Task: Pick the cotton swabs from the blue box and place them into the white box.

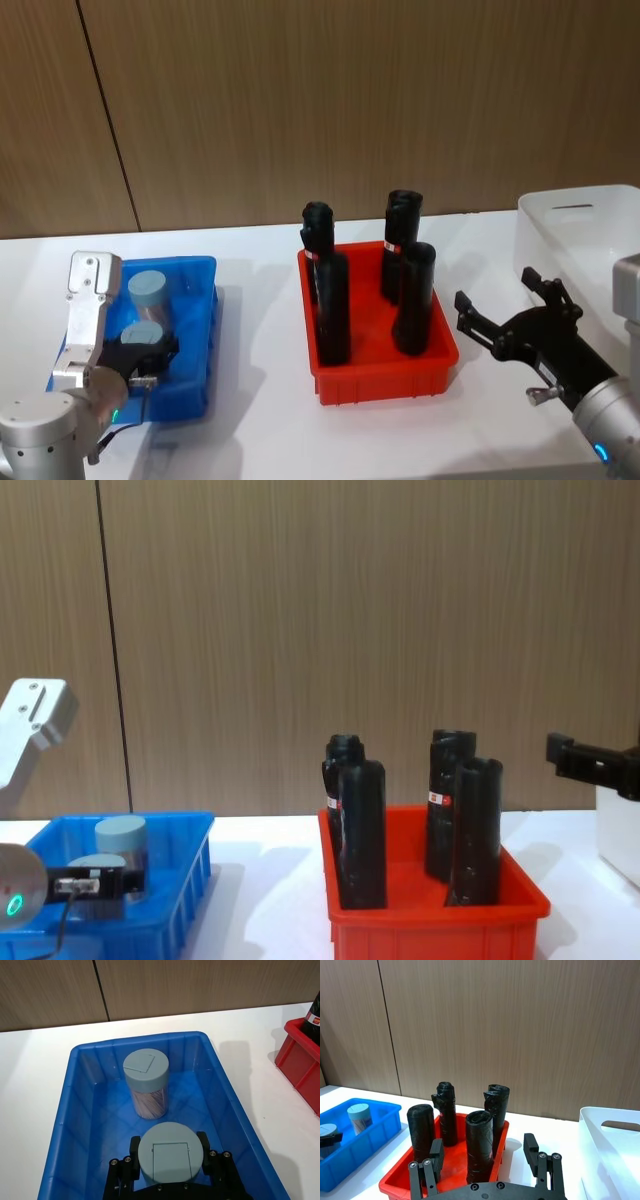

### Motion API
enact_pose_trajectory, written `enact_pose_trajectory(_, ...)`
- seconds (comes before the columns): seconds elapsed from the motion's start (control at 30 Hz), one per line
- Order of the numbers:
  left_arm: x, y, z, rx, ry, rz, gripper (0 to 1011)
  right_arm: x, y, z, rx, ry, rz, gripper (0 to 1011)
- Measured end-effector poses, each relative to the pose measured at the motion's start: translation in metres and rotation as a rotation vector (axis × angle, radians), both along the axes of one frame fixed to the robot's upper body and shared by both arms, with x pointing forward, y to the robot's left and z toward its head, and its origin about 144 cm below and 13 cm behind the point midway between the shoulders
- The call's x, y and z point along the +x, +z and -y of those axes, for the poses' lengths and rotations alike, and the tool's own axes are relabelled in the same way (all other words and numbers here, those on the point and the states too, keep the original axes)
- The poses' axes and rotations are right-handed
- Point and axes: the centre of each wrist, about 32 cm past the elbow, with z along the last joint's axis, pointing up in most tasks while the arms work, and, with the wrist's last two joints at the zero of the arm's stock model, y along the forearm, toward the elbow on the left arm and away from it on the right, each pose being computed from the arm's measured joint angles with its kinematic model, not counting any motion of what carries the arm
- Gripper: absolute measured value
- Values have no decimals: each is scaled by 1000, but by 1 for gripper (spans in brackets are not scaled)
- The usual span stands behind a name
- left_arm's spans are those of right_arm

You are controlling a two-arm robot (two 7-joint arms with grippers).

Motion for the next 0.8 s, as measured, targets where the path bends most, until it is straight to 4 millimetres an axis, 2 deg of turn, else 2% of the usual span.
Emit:
enact_pose_trajectory(0.07, -1, 0, 0, 0, 0, 1, 669, 0, 0, 0, 0, 0, 0, 1002)
enact_pose_trajectory(0.4, -4, 3, 0, 14, -8, 24, 664, 0, 0, 0, 0, 0, 0, 1002)
enact_pose_trajectory(0.8, -7, 26, 5, 66, -87, 150, 664, 0, 0, 0, 0, 0, 0, 1002)
